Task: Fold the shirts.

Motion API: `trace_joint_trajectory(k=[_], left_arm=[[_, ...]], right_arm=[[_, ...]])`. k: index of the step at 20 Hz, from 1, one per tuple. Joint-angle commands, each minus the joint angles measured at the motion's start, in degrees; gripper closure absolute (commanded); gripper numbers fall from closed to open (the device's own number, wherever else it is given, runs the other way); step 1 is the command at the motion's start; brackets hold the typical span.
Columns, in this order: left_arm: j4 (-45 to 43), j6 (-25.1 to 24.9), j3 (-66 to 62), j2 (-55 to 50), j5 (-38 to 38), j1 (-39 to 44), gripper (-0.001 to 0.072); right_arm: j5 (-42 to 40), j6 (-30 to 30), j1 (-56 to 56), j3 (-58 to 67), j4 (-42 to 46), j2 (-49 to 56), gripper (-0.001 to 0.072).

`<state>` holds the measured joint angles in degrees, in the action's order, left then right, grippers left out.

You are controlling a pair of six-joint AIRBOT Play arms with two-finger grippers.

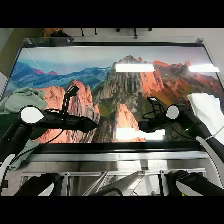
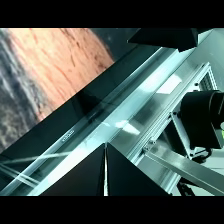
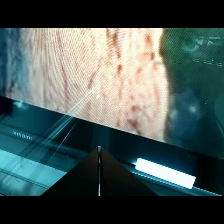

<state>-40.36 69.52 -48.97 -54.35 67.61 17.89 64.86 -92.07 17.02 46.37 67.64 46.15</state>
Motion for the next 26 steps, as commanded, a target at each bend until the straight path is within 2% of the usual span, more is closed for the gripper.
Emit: trace_joint_trajectory(k=[1, 4, 6, 10, 11, 12, 16, 20, 23, 26], left_arm=[[-0.17, 0.0, 0.09, 0.59, -1.16, 0.04, 0.0693], [-0.87, 0.0, -0.42, 0.52, -0.02, -0.92, 0.0693], [-4.07, 1.38, -3.58, 0.52, 0.79, -4.72, 0.0693], [-15.67, 8.46, -14.27, 0.52, 0.79, -19.63, 0.0687], [-18.97, 8.57, -16.39, 0.52, 0.68, -23.74, 0.0399], [-22.47, 8.85, -17.97, 0.44, -0.31, -27.69, 0.0004], [-24.57, 8.44, -21.2, -3.87, -7.74, -41.66, 0.0014], [-24.76, 1.79, -26.58, -17.86, -12.68, -51.74, 0.0014], [-27.93, 1.51, -31.45, -28.87, -12.83, -57.75, 0.0014], [-27.41, 1.49, -35.28, -38.23, -13.86, -62.34, 0.0014]], right_arm=[[0.07, -0.07, 0.07, -0.02, 0.02, -0.04, 0.0687], [0.04, -0.04, 0.04, -0.02, 0.02, -0.04, 0.0687], [0.07, -0.04, 0.07, -0.02, 0.02, -0.04, 0.0687], [0.07, -0.04, 0.04, -0.02, 0.02, -0.04, 0.0687], [0.07, -0.04, 0.04, -0.02, 0.02, -0.04, 0.0687], [0.07, -0.04, 0.04, -0.02, 0.0, -0.04, 0.0687], [0.07, -0.04, 0.07, -0.02, 0.0, -0.04, 0.0687], [0.07, -0.04, 0.07, -0.02, 0.02, -0.04, 0.0687], [0.02, -0.04, 0.07, -0.02, 0.02, -0.04, 0.0687], [0.02, -0.04, 0.04, -0.02, 0.0, 0.24, 0.0687]])
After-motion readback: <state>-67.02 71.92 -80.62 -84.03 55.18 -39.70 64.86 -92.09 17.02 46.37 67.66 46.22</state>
